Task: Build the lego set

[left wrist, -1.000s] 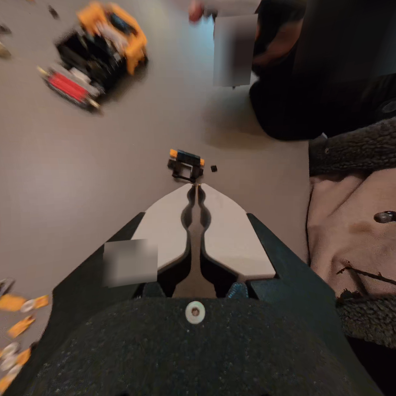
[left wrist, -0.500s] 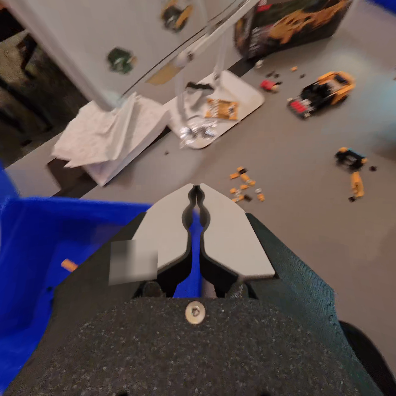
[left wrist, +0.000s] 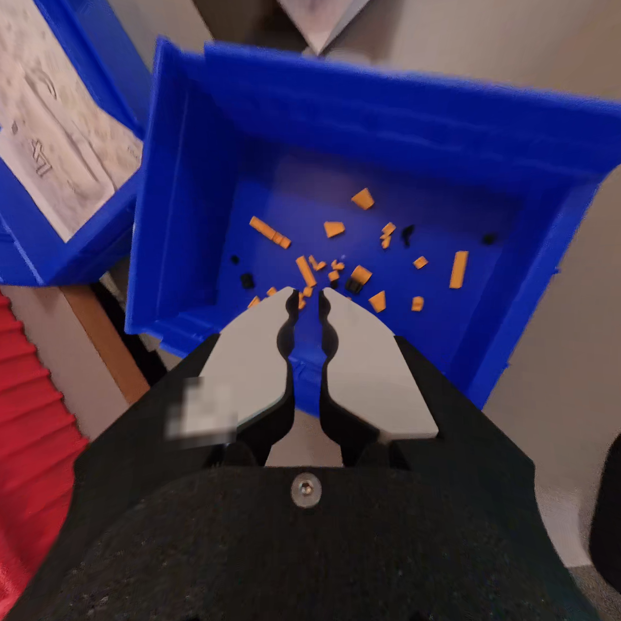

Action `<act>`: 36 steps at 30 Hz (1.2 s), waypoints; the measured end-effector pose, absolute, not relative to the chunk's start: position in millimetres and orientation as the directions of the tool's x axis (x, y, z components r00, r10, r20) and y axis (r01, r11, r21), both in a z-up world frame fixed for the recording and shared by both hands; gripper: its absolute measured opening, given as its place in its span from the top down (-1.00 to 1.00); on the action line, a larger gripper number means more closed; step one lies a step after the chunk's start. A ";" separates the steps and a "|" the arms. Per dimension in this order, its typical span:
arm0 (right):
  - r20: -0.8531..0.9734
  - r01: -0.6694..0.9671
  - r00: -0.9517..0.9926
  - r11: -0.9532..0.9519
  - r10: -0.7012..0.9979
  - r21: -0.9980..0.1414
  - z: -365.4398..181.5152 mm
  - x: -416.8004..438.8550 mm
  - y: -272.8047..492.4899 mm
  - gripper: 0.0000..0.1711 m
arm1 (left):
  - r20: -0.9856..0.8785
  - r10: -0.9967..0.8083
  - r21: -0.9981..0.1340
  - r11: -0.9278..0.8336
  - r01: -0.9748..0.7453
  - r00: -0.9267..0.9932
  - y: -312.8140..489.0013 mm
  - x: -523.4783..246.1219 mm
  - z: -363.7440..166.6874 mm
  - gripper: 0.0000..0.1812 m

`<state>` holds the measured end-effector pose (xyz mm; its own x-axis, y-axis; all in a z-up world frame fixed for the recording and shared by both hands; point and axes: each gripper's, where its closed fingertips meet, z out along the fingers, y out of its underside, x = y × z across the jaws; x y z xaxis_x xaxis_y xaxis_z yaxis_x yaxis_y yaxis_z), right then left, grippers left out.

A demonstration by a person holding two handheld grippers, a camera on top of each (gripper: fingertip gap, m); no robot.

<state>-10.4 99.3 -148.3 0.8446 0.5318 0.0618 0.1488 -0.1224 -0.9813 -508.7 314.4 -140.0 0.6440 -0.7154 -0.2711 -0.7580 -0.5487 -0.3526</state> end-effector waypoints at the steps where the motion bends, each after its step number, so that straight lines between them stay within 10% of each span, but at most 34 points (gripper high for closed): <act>1: 0.058 0.149 0.845 -0.130 0.532 -0.980 -150.4 -10.1 100.0 1.00 | -0.283 -0.720 -0.316 -0.554 -0.770 0.634 316.7 -515.1 -145.0 0.89; 13: 0.037 0.157 0.850 -0.184 0.526 -0.970 -169.2 -7.4 106.2 1.00 | -0.226 -0.782 0.052 -0.605 -0.795 0.581 345.4 -561.3 -219.3 0.83; 36: -0.008 0.127 0.865 -0.233 0.502 -0.964 -183.9 2.3 114.8 1.00 | 0.108 -0.944 0.148 -0.295 -0.944 0.312 278.5 -526.6 -244.3 0.98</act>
<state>2.3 114.8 -183.9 0.8646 0.5023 -0.0078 0.1269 -0.2334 -0.9641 -526.6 278.5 -244.3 0.3121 -0.9439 0.1083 -0.9439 -0.2951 0.1483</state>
